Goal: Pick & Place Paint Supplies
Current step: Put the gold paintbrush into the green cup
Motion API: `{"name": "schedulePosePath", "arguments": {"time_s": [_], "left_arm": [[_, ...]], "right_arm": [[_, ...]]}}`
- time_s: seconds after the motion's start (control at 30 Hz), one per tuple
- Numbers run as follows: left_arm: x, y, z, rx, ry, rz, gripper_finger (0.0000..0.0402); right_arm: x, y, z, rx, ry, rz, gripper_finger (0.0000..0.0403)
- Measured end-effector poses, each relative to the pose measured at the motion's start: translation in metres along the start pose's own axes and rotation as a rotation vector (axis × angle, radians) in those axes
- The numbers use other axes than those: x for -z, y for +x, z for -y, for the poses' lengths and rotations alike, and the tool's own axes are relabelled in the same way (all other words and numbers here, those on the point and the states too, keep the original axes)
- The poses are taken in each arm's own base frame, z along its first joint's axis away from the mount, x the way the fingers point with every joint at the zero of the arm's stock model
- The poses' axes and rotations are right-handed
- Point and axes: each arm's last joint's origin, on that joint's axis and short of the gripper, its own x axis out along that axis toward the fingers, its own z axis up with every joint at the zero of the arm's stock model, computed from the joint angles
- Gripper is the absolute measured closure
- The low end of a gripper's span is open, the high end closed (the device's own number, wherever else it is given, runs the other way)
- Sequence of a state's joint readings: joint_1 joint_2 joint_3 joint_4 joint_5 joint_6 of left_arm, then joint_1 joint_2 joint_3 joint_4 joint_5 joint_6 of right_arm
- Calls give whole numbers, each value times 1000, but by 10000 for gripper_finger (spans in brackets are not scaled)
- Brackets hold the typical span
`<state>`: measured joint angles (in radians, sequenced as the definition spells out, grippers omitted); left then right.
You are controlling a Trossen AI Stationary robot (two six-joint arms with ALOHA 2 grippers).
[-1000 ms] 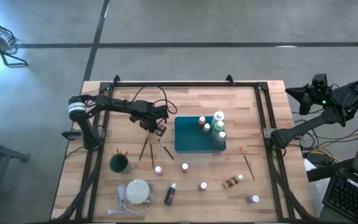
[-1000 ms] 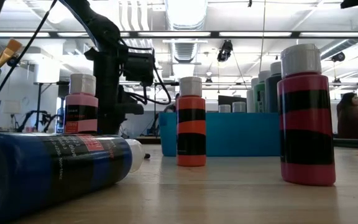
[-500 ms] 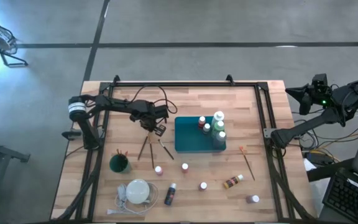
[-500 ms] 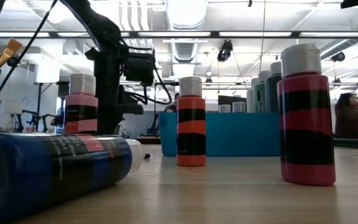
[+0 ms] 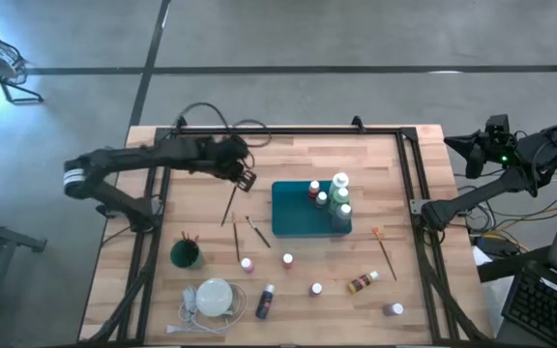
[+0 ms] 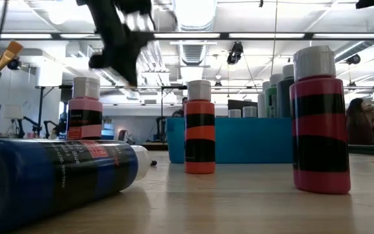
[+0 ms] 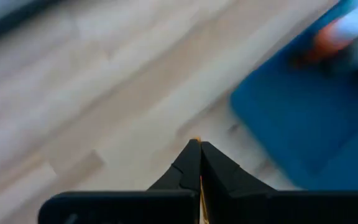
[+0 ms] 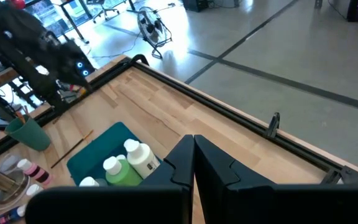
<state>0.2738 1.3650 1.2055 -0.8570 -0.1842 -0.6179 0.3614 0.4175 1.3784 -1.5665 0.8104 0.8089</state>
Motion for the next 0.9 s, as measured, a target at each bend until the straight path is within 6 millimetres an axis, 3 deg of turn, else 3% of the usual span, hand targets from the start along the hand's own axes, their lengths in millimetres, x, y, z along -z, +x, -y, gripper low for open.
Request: {"name": "schedulePosePath", "arguments": {"time_s": [0.23, 0.43, 0.63, 0.9], "left_arm": [[-12, -91, 3, 164, 96, 291, 401], [-11, -149, 6, 250, 208, 475, 401], [-11, -183, 11, 321, 276, 561, 401], [-6, -203, 14, 378, 329, 602, 401]], "right_arm": [[0, 0, 0, 0, 0, 0, 394], [0, 0, 0, 0, 1, 0, 394], [0, 0, 0, 0, 0, 0, 394], [0, 0, 0, 0, 0, 0, 394]]}}
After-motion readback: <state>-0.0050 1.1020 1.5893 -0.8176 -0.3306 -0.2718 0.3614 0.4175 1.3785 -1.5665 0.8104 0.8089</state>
